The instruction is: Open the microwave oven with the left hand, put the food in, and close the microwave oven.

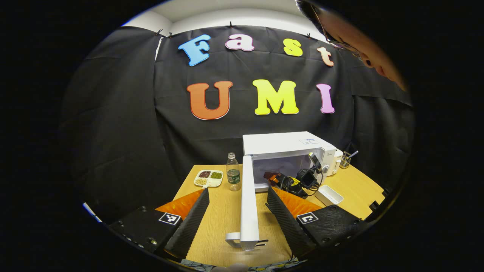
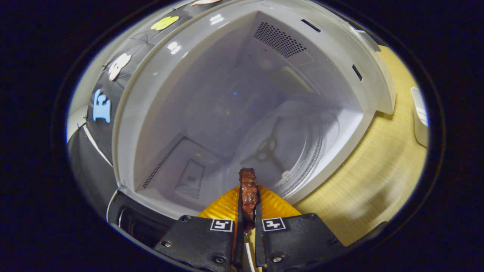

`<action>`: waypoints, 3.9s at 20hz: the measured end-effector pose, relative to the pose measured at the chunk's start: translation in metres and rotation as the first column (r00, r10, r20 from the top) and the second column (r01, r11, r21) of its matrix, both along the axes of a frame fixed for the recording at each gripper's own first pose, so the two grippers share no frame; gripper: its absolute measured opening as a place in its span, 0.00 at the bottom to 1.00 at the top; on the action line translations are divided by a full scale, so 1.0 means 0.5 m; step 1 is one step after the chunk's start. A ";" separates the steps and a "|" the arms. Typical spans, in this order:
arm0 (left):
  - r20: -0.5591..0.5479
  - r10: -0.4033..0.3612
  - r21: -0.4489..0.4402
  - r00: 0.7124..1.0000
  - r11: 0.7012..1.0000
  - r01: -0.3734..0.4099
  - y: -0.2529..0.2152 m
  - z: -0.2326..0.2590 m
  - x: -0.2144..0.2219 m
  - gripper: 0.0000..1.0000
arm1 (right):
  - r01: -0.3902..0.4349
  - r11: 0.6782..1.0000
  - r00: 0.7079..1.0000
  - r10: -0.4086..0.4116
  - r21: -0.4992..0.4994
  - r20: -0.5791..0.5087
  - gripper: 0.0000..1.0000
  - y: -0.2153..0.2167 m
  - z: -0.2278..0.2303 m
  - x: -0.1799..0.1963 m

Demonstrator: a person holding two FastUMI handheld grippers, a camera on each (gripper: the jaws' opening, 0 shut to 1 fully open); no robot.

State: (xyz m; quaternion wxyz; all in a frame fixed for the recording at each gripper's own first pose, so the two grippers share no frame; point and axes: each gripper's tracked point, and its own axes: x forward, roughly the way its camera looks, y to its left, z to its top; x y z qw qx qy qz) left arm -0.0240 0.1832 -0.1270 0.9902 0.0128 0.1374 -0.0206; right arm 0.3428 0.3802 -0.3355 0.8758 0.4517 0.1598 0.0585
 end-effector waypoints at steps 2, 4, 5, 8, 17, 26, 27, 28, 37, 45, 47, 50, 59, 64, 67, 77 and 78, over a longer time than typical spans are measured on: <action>-0.007 -0.003 -0.002 1.000 1.000 0.003 0.006 -0.002 0.000 0.95 | 0.018 1.000 1.000 -0.018 -0.018 0.020 0.15 -0.002 -0.001 0.017; -0.019 -0.006 -0.008 1.000 1.000 0.006 0.006 -0.006 0.001 0.95 | 0.025 0.999 1.000 -0.024 -0.039 0.020 0.17 0.000 -0.003 0.022; -0.018 -0.010 -0.008 1.000 1.000 0.010 0.007 -0.005 0.001 0.95 | 0.030 0.998 0.999 -0.028 -0.062 0.021 0.20 -0.002 -0.002 0.032; -0.021 -0.011 -0.003 1.000 1.000 0.011 0.007 -0.002 -0.001 0.95 | 0.062 0.985 0.998 -0.057 -0.164 0.033 0.26 -0.012 0.000 0.036; -0.023 -0.018 -0.005 1.000 1.000 0.018 -0.003 -0.004 -0.018 0.96 | 0.139 0.927 0.989 -0.109 -0.350 0.103 0.96 -0.085 0.024 0.025; 0.013 0.002 0.040 1.000 0.999 -0.003 0.022 -0.008 -0.023 0.96 | 0.113 0.878 0.985 -0.037 -0.465 0.169 1.00 -0.151 0.113 -0.060; 0.024 0.015 0.042 1.000 0.999 -0.016 0.031 -0.004 -0.021 0.95 | 0.102 0.866 0.985 -0.019 -0.490 0.171 1.00 -0.166 0.131 -0.082; 0.034 0.024 0.040 0.999 0.999 -0.025 0.042 -0.006 -0.024 0.96 | 0.080 0.856 0.987 0.005 -0.511 0.163 1.00 -0.177 0.146 -0.107; -0.023 0.178 0.066 0.984 0.982 -0.176 0.194 -0.142 -0.061 0.96 | -0.085 0.736 0.989 0.144 -0.671 0.033 1.00 -0.358 0.245 -0.359; -0.087 0.186 0.017 0.979 0.983 -0.185 0.179 -0.265 -0.050 0.96 | -0.121 0.713 0.985 0.171 -0.691 0.004 1.00 -0.441 0.319 -0.526; -0.084 0.174 0.009 0.981 0.985 -0.174 0.170 -0.277 -0.045 0.80 | -0.117 0.712 0.987 0.162 -0.692 0.000 1.00 -0.461 0.325 -0.550; -0.116 0.096 -0.028 0.989 0.995 -0.100 0.123 -0.299 -0.042 0.65 | -0.116 0.720 0.989 0.147 -0.685 -0.012 1.00 -0.486 0.325 -0.577; -0.115 0.069 0.023 0.991 0.998 -0.066 0.046 -0.323 -0.027 0.00 | -0.044 0.736 0.996 0.088 -0.675 0.031 1.00 -0.582 0.385 -0.602; -0.113 0.020 -0.004 0.993 1.000 -0.020 -0.054 -0.321 -0.026 0.00 | -0.051 0.729 0.995 0.098 -0.683 0.030 1.00 -0.631 0.389 -0.604; -0.110 -0.004 -0.020 0.994 1.000 0.002 -0.125 -0.318 -0.018 0.00 | -0.062 0.730 0.994 0.106 -0.681 0.022 1.00 -0.665 0.389 -0.600; -0.059 -0.125 -0.036 0.990 0.992 0.123 -0.386 -0.287 0.084 0.00 | -0.090 0.747 0.993 0.116 -0.659 -0.005 1.00 -0.813 0.379 -0.563; -0.051 -0.145 -0.035 0.988 0.989 0.144 -0.412 -0.285 0.100 0.00 | -0.085 0.745 0.994 0.111 -0.662 -0.003 1.00 -0.825 0.381 -0.557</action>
